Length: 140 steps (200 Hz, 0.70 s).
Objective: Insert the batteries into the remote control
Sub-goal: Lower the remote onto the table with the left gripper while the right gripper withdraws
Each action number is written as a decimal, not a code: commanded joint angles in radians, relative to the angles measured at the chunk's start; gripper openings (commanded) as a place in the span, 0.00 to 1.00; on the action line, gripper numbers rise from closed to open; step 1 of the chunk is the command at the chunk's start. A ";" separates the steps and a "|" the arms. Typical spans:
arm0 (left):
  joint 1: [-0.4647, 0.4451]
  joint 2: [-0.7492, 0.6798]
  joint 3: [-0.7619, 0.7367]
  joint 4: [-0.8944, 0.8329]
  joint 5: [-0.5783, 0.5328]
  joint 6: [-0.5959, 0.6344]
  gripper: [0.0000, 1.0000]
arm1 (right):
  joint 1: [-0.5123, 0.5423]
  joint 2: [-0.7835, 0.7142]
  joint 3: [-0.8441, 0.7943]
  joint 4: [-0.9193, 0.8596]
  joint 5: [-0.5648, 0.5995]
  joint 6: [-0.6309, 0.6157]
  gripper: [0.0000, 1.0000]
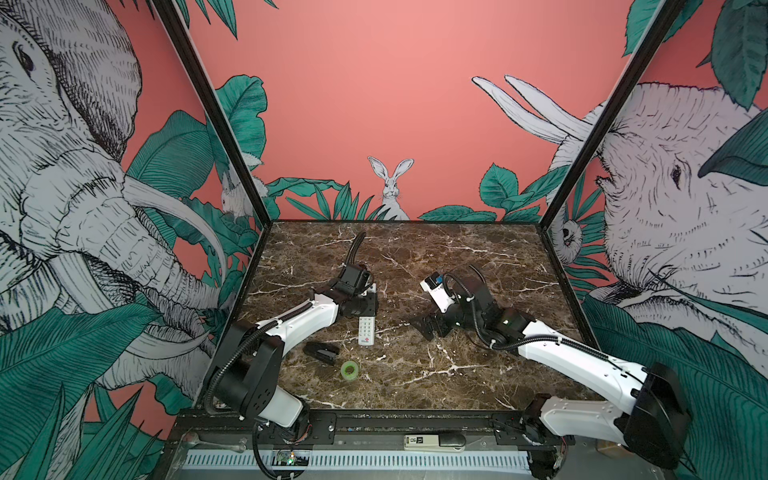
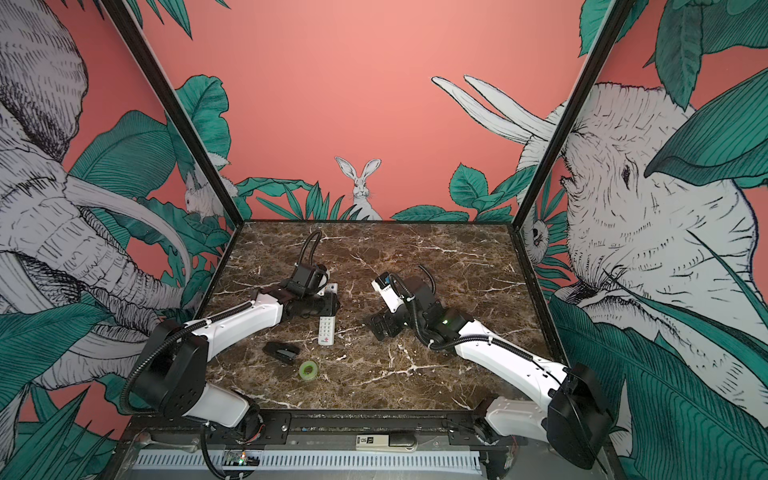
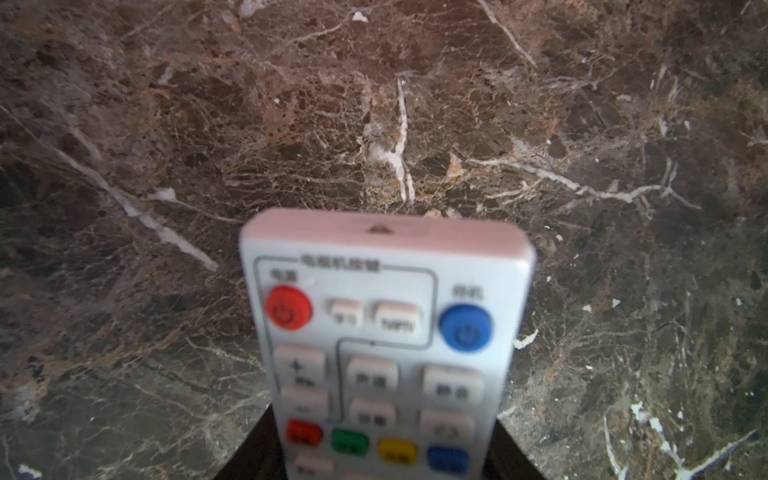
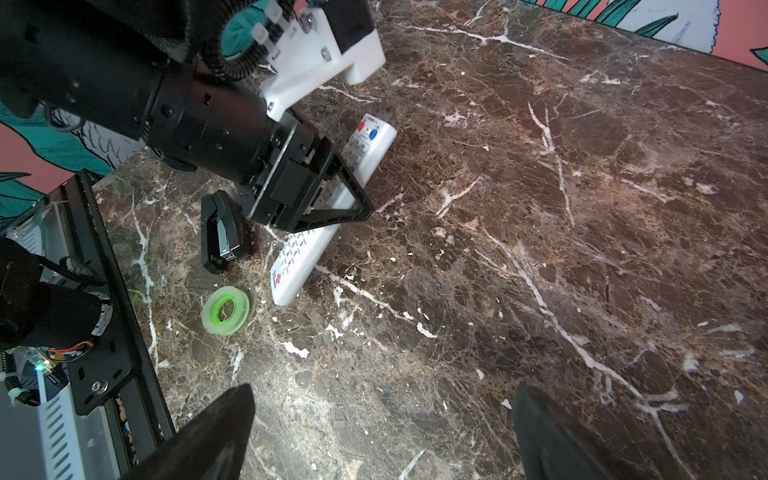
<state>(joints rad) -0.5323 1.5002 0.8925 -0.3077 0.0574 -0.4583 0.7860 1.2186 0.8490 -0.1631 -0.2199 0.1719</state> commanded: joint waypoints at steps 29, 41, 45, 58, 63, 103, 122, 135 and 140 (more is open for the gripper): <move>-0.017 0.001 -0.030 0.017 -0.050 -0.026 0.04 | -0.003 0.009 0.022 0.015 0.003 -0.007 0.99; -0.018 0.008 -0.036 0.023 -0.056 -0.029 0.04 | -0.004 0.009 0.024 0.007 0.007 -0.011 0.99; -0.019 0.010 -0.038 0.023 -0.055 -0.028 0.04 | -0.003 0.008 0.023 0.008 0.008 -0.011 0.99; -0.021 0.018 -0.041 0.029 -0.055 -0.031 0.05 | -0.003 0.009 0.020 0.011 0.009 -0.011 0.99; -0.021 0.021 -0.043 0.030 -0.056 -0.031 0.05 | -0.003 0.010 0.019 0.013 0.008 -0.008 0.99; -0.024 0.031 -0.050 0.036 -0.063 -0.030 0.05 | -0.004 0.021 0.019 0.023 0.004 0.002 0.99; -0.025 0.034 -0.057 0.043 -0.064 -0.034 0.06 | -0.003 0.017 0.021 0.020 0.006 -0.001 0.99; -0.025 0.038 -0.061 0.046 -0.065 -0.036 0.06 | -0.004 0.016 0.021 0.019 0.008 -0.002 0.99; -0.026 0.038 -0.063 0.048 -0.065 -0.036 0.06 | -0.004 0.015 0.019 0.020 0.008 -0.003 0.99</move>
<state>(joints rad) -0.5503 1.5391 0.8501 -0.2726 0.0101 -0.4797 0.7860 1.2373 0.8490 -0.1627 -0.2192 0.1734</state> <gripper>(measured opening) 0.524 0.993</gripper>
